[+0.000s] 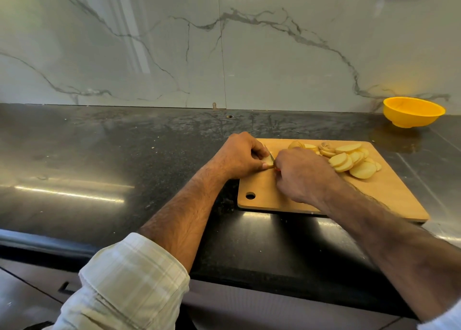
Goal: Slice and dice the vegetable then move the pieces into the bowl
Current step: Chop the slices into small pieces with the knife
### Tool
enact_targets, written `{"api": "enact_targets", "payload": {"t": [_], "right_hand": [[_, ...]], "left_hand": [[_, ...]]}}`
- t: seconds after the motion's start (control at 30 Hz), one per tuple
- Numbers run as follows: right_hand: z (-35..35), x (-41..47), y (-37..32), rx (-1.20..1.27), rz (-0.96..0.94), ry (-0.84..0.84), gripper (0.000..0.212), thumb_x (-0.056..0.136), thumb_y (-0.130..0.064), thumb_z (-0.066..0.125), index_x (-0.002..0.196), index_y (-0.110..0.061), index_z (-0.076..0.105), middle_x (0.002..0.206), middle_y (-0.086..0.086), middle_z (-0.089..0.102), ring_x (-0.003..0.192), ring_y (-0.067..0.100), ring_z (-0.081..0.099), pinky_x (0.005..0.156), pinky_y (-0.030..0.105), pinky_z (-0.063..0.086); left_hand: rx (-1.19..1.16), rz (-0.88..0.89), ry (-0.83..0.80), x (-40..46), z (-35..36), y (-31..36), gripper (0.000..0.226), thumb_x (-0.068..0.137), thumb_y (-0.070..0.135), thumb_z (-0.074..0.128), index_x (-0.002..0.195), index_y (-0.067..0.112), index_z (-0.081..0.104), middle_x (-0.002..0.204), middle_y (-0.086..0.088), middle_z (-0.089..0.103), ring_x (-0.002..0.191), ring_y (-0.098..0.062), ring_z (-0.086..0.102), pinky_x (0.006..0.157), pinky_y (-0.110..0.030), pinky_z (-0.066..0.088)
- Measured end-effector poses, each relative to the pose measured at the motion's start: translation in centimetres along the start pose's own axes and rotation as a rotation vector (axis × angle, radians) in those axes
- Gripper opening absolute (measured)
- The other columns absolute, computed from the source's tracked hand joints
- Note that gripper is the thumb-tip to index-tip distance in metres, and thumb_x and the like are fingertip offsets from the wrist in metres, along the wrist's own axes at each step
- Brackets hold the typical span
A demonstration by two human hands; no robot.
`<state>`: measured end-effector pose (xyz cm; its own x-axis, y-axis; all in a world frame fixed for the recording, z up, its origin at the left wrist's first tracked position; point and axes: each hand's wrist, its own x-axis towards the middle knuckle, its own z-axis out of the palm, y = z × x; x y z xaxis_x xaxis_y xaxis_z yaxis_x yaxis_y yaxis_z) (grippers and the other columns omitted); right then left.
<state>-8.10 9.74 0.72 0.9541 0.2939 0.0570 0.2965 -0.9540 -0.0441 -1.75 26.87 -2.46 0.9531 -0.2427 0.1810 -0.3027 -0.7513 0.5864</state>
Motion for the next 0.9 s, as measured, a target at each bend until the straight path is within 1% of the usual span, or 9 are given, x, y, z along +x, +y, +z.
{"api": "enact_targets", "payload": {"t": [0.1,0.17,0.23,0.43,0.57,0.7,0.83,0.9], "right_hand": [[0.6,-0.6,0.9,0.004,0.003,0.076,0.021,0.102,-0.036,0.054,0.115,-0.025,0.066,0.110,-0.002,0.066,0.094,0.019,0.055,0.075,0.034,0.048],[0.5,-1.3,1.3,-0.012,0.006,0.119,0.028,0.104,-0.040,0.050,0.121,-0.027,0.067,0.115,-0.003,0.068,0.101,0.021,0.060,0.080,0.037,0.053],[0.2,-1.8,1.5,-0.016,0.007,0.096,0.032,0.105,-0.043,0.048,0.128,-0.029,0.065,0.120,-0.005,0.068,0.106,0.020,0.061,0.084,0.038,0.055],[0.2,-2.1,0.9,-0.030,-0.010,0.020,0.029,0.106,-0.043,0.048,0.125,-0.030,0.065,0.117,-0.005,0.065,0.094,0.016,0.052,0.076,0.034,0.048],[0.2,-1.7,0.8,-0.057,-0.031,-0.015,0.025,0.105,-0.042,0.050,0.121,-0.031,0.066,0.108,-0.007,0.063,0.097,0.015,0.057,0.081,0.036,0.054],[0.3,-1.1,1.4,-0.062,-0.065,-0.041,0.027,0.104,-0.043,0.052,0.122,-0.032,0.067,0.106,-0.009,0.062,0.095,0.015,0.054,0.078,0.033,0.051],[0.3,-0.8,1.6,-0.044,-0.059,-0.080,0.025,0.102,-0.042,0.054,0.120,-0.030,0.068,0.104,-0.007,0.061,0.097,0.018,0.056,0.079,0.034,0.053],[0.5,-0.5,1.7,-0.039,-0.069,-0.049,0.021,0.100,-0.040,0.056,0.112,-0.029,0.069,0.096,-0.007,0.060,0.091,0.018,0.057,0.074,0.034,0.051]], "left_hand": [[0.007,-0.011,0.011,0.0,-0.1,-0.3,0.032,0.084,0.028,0.090,0.113,0.019,0.081,0.107,0.011,0.075,0.094,0.000,0.067,0.091,-0.019,0.056],[0.013,-0.022,-0.002,0.1,-0.2,-0.4,0.031,0.085,0.029,0.089,0.113,0.020,0.080,0.106,0.010,0.074,0.094,-0.002,0.066,0.091,-0.021,0.057],[0.019,-0.032,-0.016,0.2,-0.2,-0.4,0.029,0.086,0.028,0.088,0.112,0.020,0.080,0.106,0.010,0.073,0.095,-0.003,0.065,0.092,-0.023,0.057],[0.038,-0.028,-0.014,0.4,-0.1,-0.4,0.024,0.087,0.030,0.087,0.109,0.021,0.081,0.104,0.010,0.073,0.094,-0.005,0.065,0.092,-0.028,0.059],[0.035,0.001,-0.001,0.4,0.1,-0.6,0.022,0.086,0.031,0.087,0.106,0.021,0.082,0.102,0.011,0.073,0.093,-0.005,0.066,0.091,-0.028,0.060],[0.027,0.014,0.004,0.4,0.3,-0.6,0.028,0.084,0.038,0.089,0.105,0.020,0.082,0.099,0.013,0.073,0.090,-0.004,0.067,0.084,-0.023,0.059],[0.039,0.002,0.021,0.5,0.5,-0.5,0.026,0.084,0.036,0.089,0.104,0.021,0.082,0.101,0.011,0.074,0.092,-0.004,0.067,0.086,-0.024,0.059],[0.038,-0.004,0.029,0.4,0.6,-0.4,0.024,0.083,0.035,0.090,0.103,0.021,0.083,0.099,0.010,0.074,0.092,-0.004,0.067,0.086,-0.026,0.060]]}}
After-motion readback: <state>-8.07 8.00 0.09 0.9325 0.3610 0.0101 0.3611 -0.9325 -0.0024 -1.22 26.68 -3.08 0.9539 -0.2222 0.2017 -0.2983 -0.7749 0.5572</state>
